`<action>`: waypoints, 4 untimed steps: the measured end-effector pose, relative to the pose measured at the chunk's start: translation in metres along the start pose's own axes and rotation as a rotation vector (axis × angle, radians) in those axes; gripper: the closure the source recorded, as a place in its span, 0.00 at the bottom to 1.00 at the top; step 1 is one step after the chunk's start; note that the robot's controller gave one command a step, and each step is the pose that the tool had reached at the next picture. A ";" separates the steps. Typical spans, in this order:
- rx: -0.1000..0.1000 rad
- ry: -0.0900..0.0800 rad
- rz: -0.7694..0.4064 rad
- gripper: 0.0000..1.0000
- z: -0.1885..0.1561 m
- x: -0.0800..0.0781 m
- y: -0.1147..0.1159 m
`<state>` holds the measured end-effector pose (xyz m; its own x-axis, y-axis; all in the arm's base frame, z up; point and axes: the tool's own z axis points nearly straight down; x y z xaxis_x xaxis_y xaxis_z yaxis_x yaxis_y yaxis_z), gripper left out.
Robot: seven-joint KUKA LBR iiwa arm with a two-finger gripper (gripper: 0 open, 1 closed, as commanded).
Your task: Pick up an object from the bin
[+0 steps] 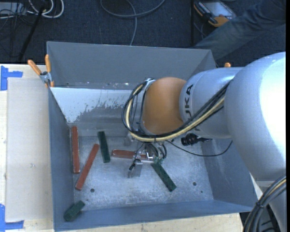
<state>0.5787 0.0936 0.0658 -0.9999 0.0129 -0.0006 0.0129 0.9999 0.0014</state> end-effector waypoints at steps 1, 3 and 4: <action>0.000 0.000 0.004 0.00 0.000 0.000 0.000; -0.001 -0.002 0.008 1.00 -0.001 -0.002 -0.001; -0.001 -0.004 0.010 1.00 -0.045 -0.003 -0.001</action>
Offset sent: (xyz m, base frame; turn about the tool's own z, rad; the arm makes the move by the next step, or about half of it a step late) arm 0.0000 0.0000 0.0000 0.0000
